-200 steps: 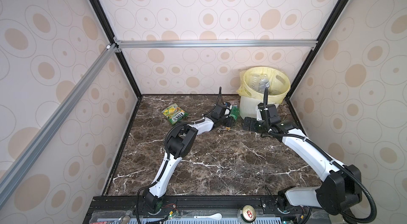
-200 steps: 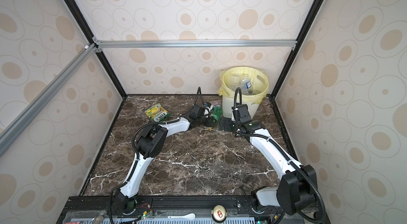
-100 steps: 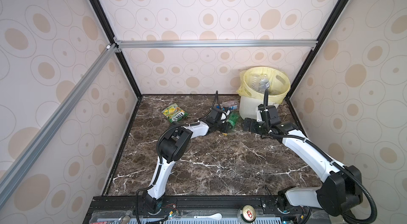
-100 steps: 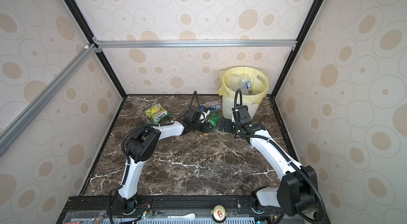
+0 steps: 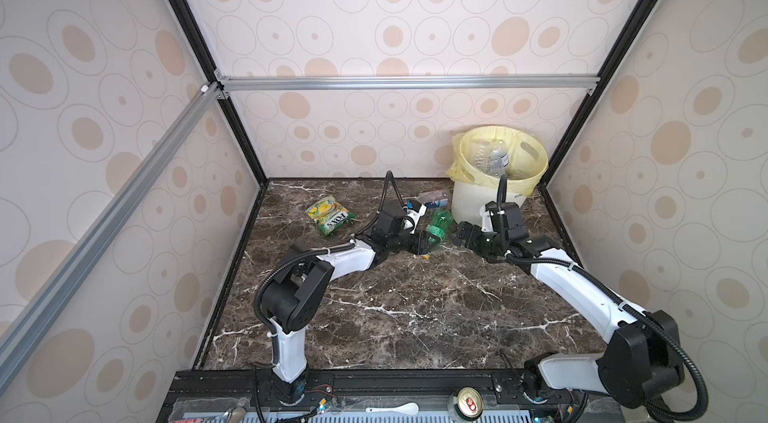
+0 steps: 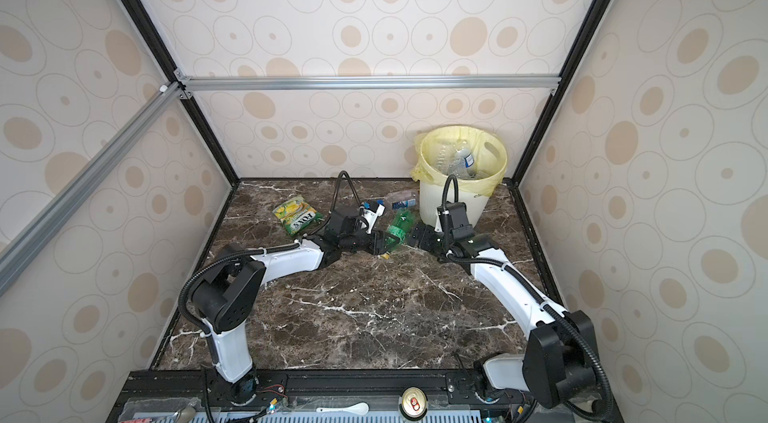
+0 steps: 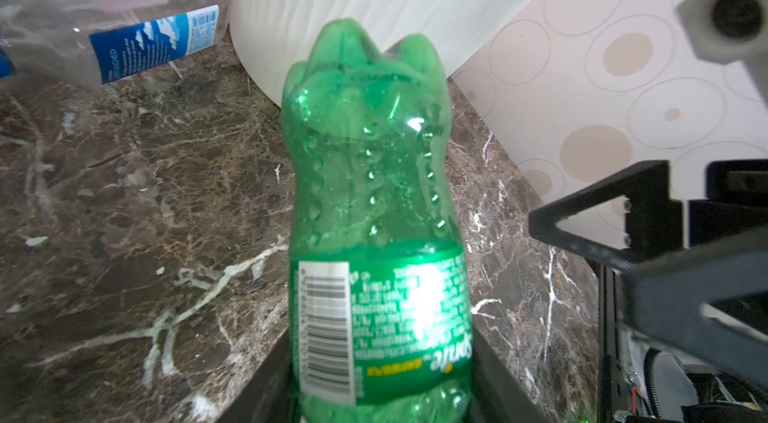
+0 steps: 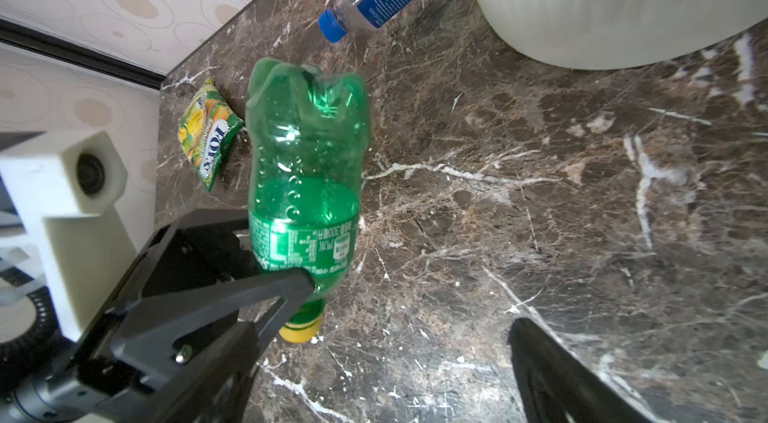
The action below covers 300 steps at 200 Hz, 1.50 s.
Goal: Throw the plastic bottles in the bin
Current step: 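Lift the Sprite bottle with the left gripper while the right gripper grips its top, then carry the Sprite bottle with the right gripper up over the bin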
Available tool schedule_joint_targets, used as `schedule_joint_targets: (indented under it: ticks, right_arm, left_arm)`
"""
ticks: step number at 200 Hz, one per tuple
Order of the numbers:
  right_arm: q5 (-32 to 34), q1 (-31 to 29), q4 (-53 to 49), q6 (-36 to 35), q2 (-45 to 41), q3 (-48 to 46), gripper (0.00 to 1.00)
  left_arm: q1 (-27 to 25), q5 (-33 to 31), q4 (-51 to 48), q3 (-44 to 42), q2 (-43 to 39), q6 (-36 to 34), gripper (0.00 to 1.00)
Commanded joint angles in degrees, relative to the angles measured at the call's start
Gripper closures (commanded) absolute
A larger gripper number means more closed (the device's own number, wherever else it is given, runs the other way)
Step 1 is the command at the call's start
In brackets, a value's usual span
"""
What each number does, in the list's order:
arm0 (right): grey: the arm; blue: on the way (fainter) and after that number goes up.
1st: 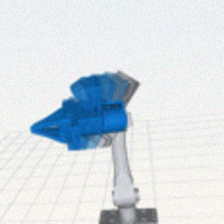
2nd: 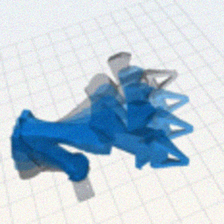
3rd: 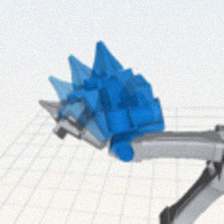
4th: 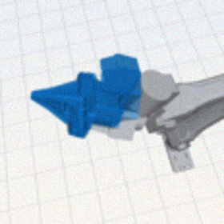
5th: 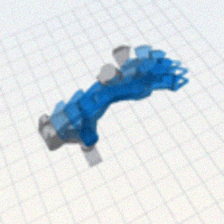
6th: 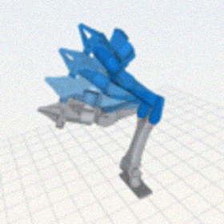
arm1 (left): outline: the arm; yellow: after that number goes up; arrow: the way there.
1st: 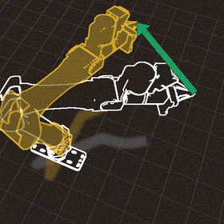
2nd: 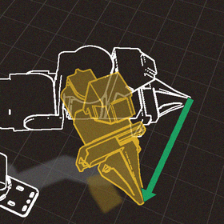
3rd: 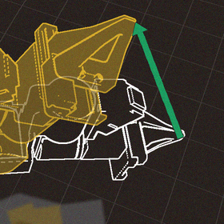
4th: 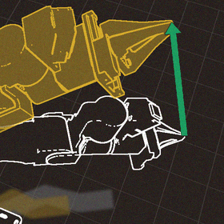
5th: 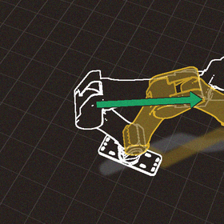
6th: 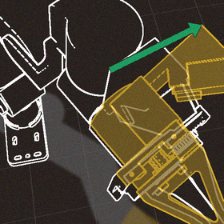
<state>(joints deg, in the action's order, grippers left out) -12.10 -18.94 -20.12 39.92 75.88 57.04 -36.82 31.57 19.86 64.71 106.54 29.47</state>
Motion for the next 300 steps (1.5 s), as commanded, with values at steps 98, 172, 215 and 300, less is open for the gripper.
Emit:
schedule_joint_targets:
  ticks: [98,172,215,300]
  right_arm:
    - [-5.6,-1.1,10.1,7.8,8.4,2.7,0.11]
    - [-6.0,-1.7,11.1,8.0,8.9,2.7,0.31]
    - [-5.1,-1.8,8.9,7.0,7.4,3.1,0.44]
    - [0.1,-1.7,1.2,1.1,2.5,6.5,0.51]
  left_arm:
    - [-2.9,2.3,5.7,-5.6,-6.9,5.4,0.46]
    - [-4.0,1.9,5.6,-4.8,-6.7,5.7,0.46]
    - [-4.0,0.5,3.3,-4.1,-7.4,4.4,0.42]
    - [-4.0,-6.1,-8.3,-2.3,-12.2,-3.7,0.22]
